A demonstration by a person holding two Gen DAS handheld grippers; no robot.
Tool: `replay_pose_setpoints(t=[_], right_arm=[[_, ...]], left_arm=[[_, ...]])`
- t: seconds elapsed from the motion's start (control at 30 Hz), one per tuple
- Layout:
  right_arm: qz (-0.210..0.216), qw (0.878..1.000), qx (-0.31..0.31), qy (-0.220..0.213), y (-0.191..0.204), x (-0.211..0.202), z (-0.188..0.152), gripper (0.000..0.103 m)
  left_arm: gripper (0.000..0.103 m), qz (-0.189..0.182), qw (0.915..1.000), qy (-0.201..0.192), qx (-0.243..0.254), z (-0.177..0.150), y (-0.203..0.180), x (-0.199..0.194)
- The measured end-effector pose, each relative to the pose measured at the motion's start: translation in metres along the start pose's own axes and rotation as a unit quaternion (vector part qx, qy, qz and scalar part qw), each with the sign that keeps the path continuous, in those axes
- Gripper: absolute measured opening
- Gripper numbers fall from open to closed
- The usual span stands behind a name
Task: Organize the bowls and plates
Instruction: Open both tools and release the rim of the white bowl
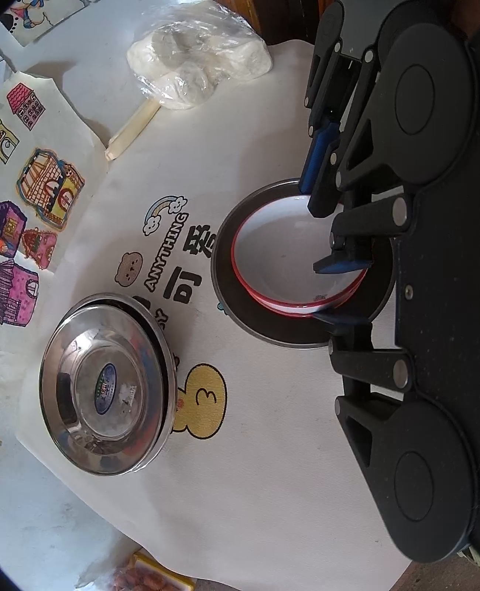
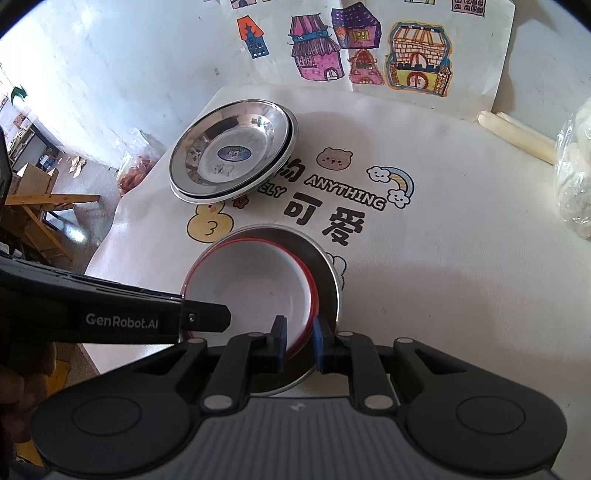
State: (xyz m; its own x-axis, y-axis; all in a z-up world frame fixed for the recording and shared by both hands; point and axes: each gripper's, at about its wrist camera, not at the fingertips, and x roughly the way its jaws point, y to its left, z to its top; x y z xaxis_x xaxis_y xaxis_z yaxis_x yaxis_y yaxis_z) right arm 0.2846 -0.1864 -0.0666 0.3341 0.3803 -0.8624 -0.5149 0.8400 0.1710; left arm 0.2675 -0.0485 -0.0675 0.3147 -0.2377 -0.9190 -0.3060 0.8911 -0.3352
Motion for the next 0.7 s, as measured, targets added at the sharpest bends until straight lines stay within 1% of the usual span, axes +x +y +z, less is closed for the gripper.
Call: replay_pose_setpoints(t=[0.1,0.23,0.27,0.3,0.33,0.37,0.43,0.5,0.57,0.6,0.67,0.7], right_arm=[[-0.002,1.0,0.002,0.0,-0.001,0.0,0.0,0.017],[-0.003,1.0,0.007,-0.009,-0.002,-0.004,-0.001,0.018],[-0.003,1.0,0.006,-0.012,-0.003,-0.006,-0.001,0.022],[-0.004,1.0,0.005,-0.016,-0.003,-0.008,-0.001,0.025],[-0.007,1.0,0.004,-0.019,-0.003,-0.011,0.0,0.036],[-0.013,1.0,0.003,-0.023,-0.004,-0.014,0.0,0.042],[-0.019,0.999,0.002,-0.03,-0.007,-0.02,0.002,0.044],[-0.025,0.999,0.007,-0.034,-0.011,-0.025,0.003,0.05],[-0.032,0.999,0.011,-0.036,-0.016,-0.03,0.004,0.061],[-0.036,0.999,0.013,-0.037,-0.018,-0.033,0.004,0.065],[-0.043,0.998,0.013,-0.035,-0.022,-0.037,0.005,0.083],[-0.046,0.998,0.013,-0.035,-0.024,-0.039,0.005,0.086]], left_arm=[[0.024,-0.002,1.0,0.0,-0.002,-0.001,0.001,-0.001],[0.038,-0.005,0.9999,-0.008,-0.01,0.0,0.004,-0.008],[0.045,-0.006,0.9999,-0.011,-0.009,0.0,0.004,-0.011],[0.049,-0.007,0.9998,-0.017,-0.008,0.001,0.004,-0.015],[0.06,-0.005,0.9997,-0.021,-0.006,0.002,0.004,-0.018],[0.067,-0.002,0.9996,-0.027,-0.005,0.003,0.004,-0.022],[0.072,0.001,0.9994,-0.035,-0.005,0.004,0.007,-0.027],[0.076,0.005,0.9992,-0.039,-0.011,0.005,0.011,-0.031],[0.099,0.009,0.999,-0.042,-0.014,0.006,0.015,-0.034],[0.102,0.012,0.9989,-0.044,-0.014,0.006,0.017,-0.036],[0.102,0.015,0.9987,-0.046,-0.016,0.006,0.021,-0.039],[0.102,0.019,0.9987,-0.044,-0.018,0.006,0.024,-0.04]])
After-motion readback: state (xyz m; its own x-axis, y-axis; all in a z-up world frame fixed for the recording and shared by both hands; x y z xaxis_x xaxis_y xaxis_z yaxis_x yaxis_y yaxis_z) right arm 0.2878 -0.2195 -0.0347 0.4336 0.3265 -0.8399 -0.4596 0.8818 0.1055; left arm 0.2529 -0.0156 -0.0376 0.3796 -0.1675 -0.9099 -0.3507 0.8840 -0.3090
